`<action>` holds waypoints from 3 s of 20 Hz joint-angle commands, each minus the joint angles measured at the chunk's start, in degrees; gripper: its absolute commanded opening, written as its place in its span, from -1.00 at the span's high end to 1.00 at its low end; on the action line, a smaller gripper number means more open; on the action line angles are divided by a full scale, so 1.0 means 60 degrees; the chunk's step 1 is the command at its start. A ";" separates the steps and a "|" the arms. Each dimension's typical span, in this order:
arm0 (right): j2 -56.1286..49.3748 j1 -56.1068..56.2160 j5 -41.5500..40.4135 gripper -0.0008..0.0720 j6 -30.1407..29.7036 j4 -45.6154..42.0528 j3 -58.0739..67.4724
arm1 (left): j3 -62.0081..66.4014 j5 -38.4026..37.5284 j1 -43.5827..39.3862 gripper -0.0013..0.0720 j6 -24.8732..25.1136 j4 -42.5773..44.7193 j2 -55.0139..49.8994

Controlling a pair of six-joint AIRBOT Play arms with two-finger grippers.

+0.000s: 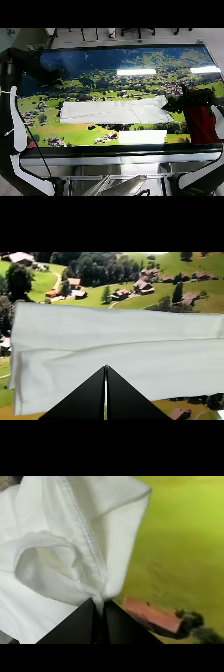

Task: Fold the shirts.

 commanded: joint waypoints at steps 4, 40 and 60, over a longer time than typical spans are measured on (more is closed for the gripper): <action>0.0331 0.0069 -0.0058 0.92 0.0084 0.0131 0.0120 | -0.1566 -0.2131 -0.2481 0.93 0.0025 0.0007 -0.0277; -0.0324 1.1559 0.6051 -0.49 0.3093 0.0936 0.3333 | -0.1279 -0.1359 0.2178 0.93 0.0138 -0.1406 0.5155; -0.0197 0.5038 -0.0565 -0.96 0.3661 -0.0208 0.1606 | -0.4747 -0.1971 0.1923 0.92 0.0856 -0.1486 0.6805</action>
